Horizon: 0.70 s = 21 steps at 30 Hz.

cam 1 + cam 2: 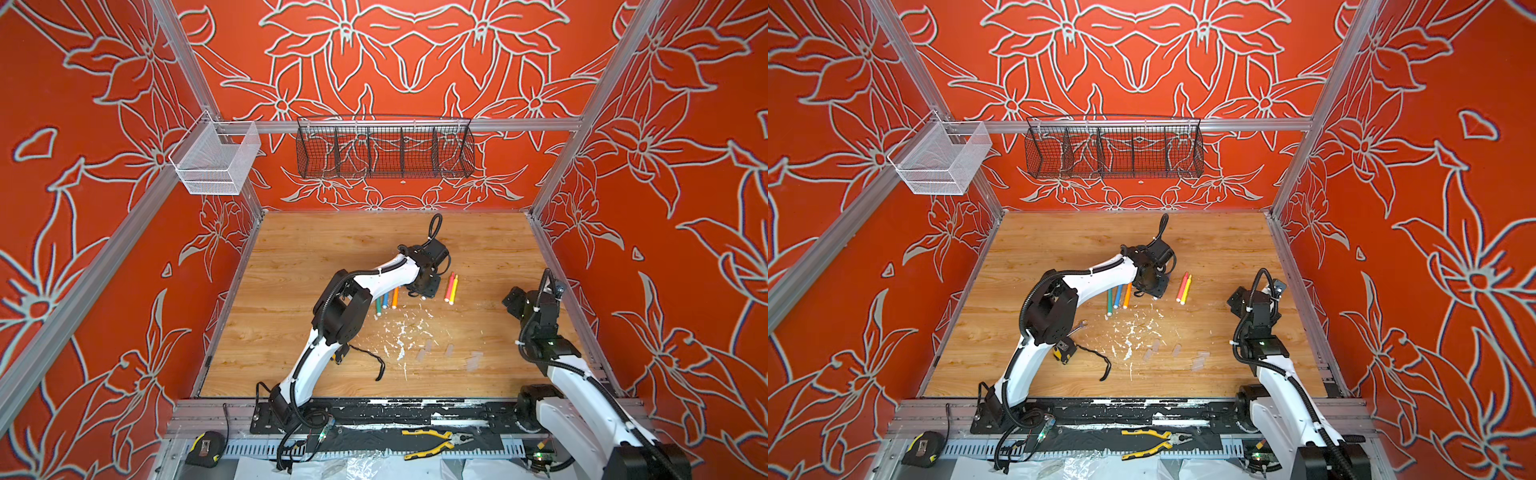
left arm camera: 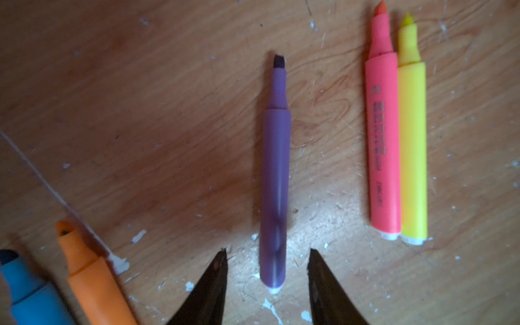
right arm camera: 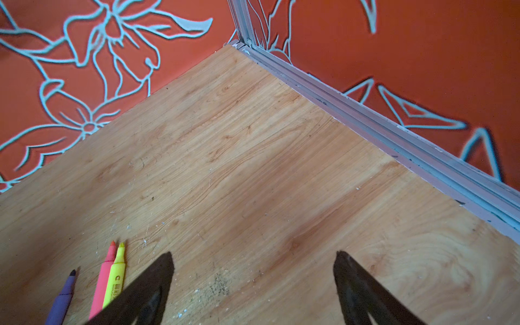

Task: Insert the pens into the pen caps
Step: 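Lower the left gripper and close it on the purple marker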

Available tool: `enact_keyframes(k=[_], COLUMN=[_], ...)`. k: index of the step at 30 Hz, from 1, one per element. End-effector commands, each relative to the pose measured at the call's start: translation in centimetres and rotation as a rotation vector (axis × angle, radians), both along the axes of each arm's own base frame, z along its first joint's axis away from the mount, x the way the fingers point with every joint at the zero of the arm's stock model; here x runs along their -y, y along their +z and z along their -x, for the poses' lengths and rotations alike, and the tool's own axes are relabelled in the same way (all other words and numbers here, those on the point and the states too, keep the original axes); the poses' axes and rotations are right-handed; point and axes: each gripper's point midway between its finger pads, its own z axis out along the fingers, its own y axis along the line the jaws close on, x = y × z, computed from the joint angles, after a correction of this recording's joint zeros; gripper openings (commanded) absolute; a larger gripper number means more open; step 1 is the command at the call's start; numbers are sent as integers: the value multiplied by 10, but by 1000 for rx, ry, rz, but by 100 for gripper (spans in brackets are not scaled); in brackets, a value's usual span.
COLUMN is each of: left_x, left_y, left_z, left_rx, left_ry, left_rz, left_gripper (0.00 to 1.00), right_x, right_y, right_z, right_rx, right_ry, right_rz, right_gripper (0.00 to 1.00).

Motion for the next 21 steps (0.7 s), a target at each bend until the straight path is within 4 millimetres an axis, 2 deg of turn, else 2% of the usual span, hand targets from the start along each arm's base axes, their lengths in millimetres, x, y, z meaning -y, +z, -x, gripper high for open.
enact_keyframes(k=[1, 14, 21], left_x=[-2, -14, -7], left_y=[-17, -28, -37], left_z=[11, 14, 16], left_rx=[-79, -126, -142], left_ry=[-22, 5, -14], left_rz=[-54, -151, -154], left_gripper=[41, 36, 35], right_x=[-1, -2, -1], right_y=[11, 11, 12], right_z=[-6, -7, -4], right_rx=[37, 31, 45], right_ry=[1, 6, 0], right_rz=[-12, -12, -12], right_gripper=[90, 90, 90])
